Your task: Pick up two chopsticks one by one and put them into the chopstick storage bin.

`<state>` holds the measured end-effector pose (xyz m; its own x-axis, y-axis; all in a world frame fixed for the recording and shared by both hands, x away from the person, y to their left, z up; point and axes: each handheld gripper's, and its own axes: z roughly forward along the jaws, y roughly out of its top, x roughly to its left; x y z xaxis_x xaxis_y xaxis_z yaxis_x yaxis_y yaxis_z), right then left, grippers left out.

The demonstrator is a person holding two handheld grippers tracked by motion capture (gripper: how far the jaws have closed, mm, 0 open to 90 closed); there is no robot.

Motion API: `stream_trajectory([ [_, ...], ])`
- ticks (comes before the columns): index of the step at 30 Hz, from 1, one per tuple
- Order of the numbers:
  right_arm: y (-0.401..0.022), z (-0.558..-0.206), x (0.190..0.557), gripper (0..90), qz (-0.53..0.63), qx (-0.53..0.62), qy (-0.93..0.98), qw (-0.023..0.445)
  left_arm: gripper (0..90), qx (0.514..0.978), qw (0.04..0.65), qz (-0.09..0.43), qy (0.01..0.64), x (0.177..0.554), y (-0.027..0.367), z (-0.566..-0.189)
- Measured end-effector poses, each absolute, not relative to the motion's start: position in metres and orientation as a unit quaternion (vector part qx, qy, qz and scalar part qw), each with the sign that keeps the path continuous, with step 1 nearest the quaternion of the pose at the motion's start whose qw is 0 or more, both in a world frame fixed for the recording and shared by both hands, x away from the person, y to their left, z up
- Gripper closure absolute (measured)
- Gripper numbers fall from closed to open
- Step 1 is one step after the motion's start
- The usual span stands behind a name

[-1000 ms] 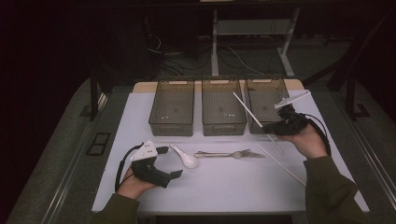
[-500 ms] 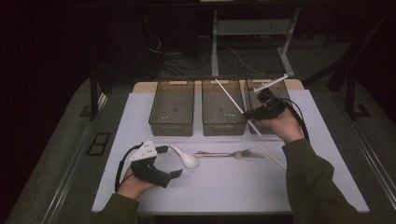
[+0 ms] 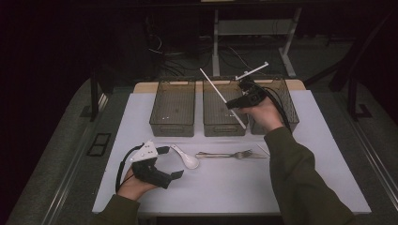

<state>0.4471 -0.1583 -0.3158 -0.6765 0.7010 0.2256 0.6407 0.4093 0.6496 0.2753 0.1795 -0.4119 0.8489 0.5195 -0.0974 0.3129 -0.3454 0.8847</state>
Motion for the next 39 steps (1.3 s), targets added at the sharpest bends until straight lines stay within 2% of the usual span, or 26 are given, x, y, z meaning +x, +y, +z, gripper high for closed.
stream_trajectory([
  [24, -0.033, -0.319, 0.492, 84.3, 0.361, 0.392, 0.846, 0.030, 0.0, 0.810, 0.522, 0.095, 0.251, 0.275, 0.180, -0.410],
  [39, 0.008, -0.341, 0.506, 84.3, 0.359, 0.411, 0.838, 0.026, 0.0, 0.809, 0.525, 0.091, 0.249, 0.274, 0.181, -0.410],
])
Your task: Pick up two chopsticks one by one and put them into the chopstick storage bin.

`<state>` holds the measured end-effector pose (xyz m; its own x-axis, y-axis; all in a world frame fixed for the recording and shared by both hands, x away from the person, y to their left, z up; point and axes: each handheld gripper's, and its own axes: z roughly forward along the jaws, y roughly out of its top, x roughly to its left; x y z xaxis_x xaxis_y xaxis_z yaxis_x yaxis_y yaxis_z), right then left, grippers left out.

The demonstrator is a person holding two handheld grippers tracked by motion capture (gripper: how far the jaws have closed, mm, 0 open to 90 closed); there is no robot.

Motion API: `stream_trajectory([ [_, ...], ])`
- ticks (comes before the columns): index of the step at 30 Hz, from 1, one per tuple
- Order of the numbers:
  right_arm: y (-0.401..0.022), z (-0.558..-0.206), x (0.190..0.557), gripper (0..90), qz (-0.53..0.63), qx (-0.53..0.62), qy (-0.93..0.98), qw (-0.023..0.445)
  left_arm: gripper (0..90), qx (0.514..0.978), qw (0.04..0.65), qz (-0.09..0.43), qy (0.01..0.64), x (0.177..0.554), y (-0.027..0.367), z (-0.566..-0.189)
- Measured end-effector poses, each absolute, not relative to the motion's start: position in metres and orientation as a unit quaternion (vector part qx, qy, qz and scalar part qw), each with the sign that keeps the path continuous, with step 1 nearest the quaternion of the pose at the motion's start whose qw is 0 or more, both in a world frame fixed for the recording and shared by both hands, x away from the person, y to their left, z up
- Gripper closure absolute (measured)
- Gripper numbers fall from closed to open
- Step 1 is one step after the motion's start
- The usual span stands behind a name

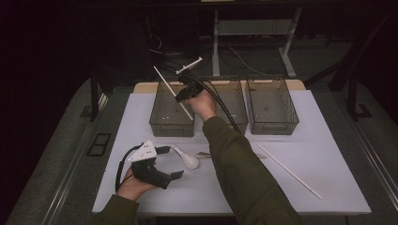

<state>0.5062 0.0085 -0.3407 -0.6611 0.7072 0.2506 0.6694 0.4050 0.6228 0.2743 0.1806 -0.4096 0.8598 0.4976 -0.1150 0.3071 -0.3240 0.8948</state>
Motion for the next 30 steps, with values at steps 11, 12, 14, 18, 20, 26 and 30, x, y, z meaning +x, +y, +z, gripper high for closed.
stream_trajectory([
  [11, 0.022, -0.367, 0.504, 84.3, 0.326, 0.406, 0.853, 0.023, 0.0, 0.810, 0.523, 0.090, 0.249, 0.275, 0.181, -0.410],
  [12, 0.022, -0.369, 0.504, 84.2, 0.326, 0.405, 0.854, 0.022, 0.0, 0.810, 0.524, 0.090, 0.249, 0.275, 0.181, -0.410],
  [14, 0.023, -0.373, 0.503, 84.2, 0.320, 0.403, 0.857, 0.021, 0.0, 0.810, 0.524, 0.090, 0.249, 0.275, 0.181, -0.410],
  [18, 0.024, -0.380, 0.501, 84.1, 0.310, 0.404, 0.860, 0.021, 0.0, 0.811, 0.523, 0.090, 0.248, 0.275, 0.181, -0.410],
  [20, 0.025, -0.382, 0.501, 84.1, 0.307, 0.403, 0.862, 0.021, 0.0, 0.811, 0.523, 0.090, 0.248, 0.275, 0.181, -0.410],
  [26, 0.029, -0.384, 0.500, 83.0, 0.291, 0.397, 0.870, 0.026, 0.0, 0.812, 0.522, 0.090, 0.246, 0.275, 0.181, -0.410],
  [30, 0.027, -0.383, 0.501, 76.8, 0.289, 0.399, 0.869, 0.033, 0.0, 0.811, 0.522, 0.090, 0.248, 0.275, 0.181, -0.410],
])
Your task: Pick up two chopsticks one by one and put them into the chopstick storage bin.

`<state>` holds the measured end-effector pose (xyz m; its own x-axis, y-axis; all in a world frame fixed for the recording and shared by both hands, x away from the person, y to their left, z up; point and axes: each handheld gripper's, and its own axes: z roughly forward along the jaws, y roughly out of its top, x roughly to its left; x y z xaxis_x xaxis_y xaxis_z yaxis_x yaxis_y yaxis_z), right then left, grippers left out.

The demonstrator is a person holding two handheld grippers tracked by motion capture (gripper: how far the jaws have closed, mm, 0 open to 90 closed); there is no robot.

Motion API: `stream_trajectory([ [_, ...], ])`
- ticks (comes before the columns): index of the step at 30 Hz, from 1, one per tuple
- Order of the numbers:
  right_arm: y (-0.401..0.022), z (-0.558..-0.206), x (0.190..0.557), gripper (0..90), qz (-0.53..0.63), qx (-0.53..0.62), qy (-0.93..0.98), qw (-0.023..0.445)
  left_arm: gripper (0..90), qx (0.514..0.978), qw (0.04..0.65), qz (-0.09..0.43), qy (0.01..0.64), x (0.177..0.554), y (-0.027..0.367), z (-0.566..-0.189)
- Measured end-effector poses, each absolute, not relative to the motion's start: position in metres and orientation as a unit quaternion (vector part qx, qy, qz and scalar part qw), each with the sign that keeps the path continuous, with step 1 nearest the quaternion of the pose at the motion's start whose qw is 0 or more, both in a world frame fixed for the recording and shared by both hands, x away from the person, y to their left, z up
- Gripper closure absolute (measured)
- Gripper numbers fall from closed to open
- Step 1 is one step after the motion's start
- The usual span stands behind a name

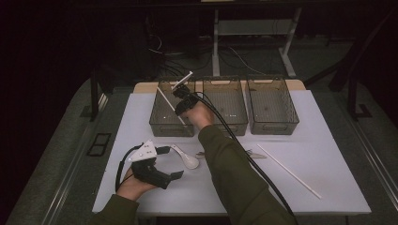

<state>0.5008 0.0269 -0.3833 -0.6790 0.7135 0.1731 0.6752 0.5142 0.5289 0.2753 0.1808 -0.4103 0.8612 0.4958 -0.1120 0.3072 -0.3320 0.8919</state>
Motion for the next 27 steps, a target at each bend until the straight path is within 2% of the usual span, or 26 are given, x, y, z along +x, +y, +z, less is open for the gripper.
stream_trajectory([
  [5, 0.021, -0.376, 0.501, 69.5, 0.303, 0.396, 0.866, 0.028, 0.0, 0.812, 0.522, 0.091, 0.247, 0.276, 0.181, -0.410],
  [13, 0.007, -0.360, 0.495, 53.1, 0.330, 0.384, 0.862, 0.022, 0.0, 0.814, 0.518, 0.092, 0.246, 0.275, 0.181, -0.411],
  [27, -0.058, -0.337, 0.479, 41.6, 0.371, 0.360, 0.856, 0.036, 0.0, 0.815, 0.516, 0.094, 0.247, 0.276, 0.182, -0.411],
])
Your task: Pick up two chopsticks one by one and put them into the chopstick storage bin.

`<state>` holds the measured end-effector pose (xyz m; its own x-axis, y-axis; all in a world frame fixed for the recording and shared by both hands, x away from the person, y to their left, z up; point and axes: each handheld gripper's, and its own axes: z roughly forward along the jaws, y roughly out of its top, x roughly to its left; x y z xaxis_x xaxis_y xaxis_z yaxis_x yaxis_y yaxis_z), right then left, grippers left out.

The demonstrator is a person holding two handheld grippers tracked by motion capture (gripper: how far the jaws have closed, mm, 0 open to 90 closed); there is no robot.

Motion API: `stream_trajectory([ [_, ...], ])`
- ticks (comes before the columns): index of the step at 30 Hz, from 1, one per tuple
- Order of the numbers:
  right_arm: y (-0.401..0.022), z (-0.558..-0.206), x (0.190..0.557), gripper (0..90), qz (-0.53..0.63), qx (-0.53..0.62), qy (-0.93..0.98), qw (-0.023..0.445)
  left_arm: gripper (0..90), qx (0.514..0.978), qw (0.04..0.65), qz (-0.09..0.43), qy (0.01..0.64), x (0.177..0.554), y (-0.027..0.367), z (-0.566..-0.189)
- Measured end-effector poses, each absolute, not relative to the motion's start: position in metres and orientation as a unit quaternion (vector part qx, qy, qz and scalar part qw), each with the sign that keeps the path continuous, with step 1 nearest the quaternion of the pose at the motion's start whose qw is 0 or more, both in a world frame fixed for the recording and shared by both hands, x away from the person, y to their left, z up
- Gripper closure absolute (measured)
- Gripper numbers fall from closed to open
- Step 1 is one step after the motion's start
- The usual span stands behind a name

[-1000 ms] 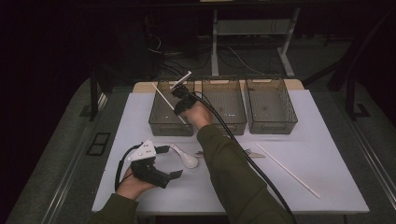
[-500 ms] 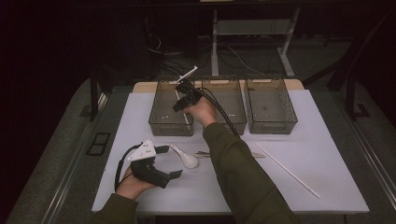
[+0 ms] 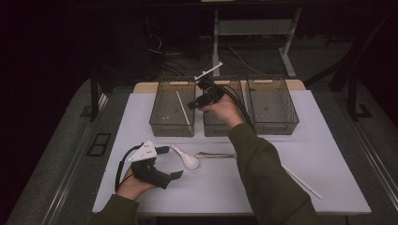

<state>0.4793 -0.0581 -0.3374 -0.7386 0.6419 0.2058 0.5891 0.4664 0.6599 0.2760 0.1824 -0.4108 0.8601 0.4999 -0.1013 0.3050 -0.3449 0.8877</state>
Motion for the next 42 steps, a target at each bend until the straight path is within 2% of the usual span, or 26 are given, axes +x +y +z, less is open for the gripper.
stream_trajectory([
  [21, -0.137, -0.320, 0.437, 37.9, 0.400, 0.325, 0.854, 0.066, 0.0, 0.816, 0.511, 0.098, 0.252, 0.276, 0.181, -0.413],
  [42, -0.221, -0.345, 0.388, 37.4, 0.400, 0.338, 0.849, 0.074, 0.0, 0.819, 0.505, 0.098, 0.254, 0.276, 0.180, -0.414],
])
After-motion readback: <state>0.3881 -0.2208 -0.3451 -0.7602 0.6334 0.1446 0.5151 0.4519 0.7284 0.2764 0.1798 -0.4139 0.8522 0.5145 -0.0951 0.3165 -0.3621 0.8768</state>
